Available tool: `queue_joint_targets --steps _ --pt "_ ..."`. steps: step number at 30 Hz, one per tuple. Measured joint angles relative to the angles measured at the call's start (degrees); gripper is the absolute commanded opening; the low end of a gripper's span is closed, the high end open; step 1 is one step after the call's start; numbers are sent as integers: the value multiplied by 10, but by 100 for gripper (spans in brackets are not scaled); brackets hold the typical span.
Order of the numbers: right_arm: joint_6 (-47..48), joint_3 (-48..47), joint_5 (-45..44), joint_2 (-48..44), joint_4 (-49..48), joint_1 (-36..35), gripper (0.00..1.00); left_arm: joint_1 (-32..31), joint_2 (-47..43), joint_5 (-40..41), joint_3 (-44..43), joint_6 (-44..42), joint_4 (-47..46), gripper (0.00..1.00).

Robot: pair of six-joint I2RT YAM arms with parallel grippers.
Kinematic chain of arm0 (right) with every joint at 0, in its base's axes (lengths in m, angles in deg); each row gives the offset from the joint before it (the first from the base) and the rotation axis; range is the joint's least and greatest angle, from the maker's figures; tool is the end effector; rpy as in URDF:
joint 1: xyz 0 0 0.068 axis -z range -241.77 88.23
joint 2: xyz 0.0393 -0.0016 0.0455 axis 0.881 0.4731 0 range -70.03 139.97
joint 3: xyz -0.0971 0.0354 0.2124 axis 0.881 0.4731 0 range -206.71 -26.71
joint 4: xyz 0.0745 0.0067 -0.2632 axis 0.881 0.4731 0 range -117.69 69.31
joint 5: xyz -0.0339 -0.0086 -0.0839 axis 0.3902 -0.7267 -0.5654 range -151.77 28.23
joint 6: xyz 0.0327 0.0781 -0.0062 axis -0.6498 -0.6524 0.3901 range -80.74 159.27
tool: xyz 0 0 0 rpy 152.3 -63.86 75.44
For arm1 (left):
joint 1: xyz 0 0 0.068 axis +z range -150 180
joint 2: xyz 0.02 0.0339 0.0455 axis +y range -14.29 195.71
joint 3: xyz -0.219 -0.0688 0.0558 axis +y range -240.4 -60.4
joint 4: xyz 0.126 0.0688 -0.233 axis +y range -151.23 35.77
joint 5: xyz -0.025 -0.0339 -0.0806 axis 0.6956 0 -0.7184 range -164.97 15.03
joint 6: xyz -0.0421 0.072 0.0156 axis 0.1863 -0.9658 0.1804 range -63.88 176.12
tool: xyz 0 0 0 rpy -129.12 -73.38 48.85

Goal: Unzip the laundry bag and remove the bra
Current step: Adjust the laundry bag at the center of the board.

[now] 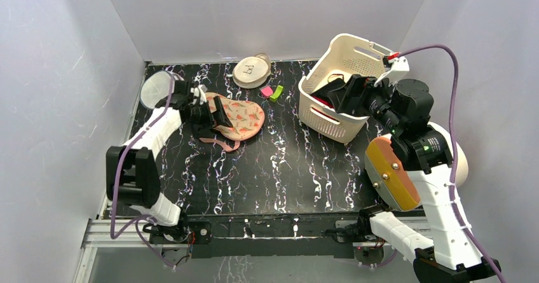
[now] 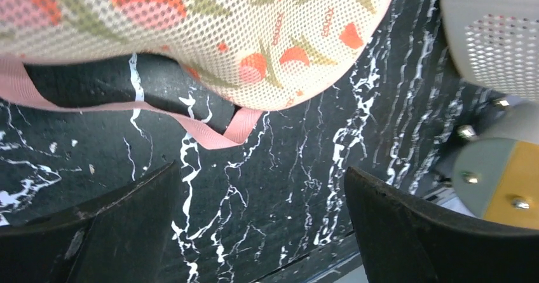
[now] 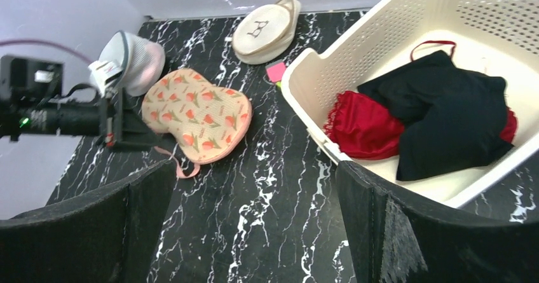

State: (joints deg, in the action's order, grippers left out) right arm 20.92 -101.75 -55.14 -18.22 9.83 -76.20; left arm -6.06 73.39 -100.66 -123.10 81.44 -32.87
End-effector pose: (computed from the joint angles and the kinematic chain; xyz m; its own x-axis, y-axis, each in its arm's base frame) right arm 0.2276 0.0674 0.4115 -0.3390 0.2356 -0.9108 -0.2627 0.9059 0.3321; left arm 0.3490 -0.0696 0.1715 -0.8718 -0.2951 -0.3910 -0.0225 0.8215 -0.5697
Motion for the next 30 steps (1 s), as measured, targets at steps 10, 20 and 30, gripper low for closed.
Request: queue_joint_targets --steps 10,20,30 --pt "3 0 60 21 0 1 98 -42 120 141 -172 -38 32 98" --pt "4 0 76 19 1 3 98 -41 215 197 -198 -46 22 98" --pt "2 28 97 18 -1 3 98 -110 91 103 15 26 -58 98"
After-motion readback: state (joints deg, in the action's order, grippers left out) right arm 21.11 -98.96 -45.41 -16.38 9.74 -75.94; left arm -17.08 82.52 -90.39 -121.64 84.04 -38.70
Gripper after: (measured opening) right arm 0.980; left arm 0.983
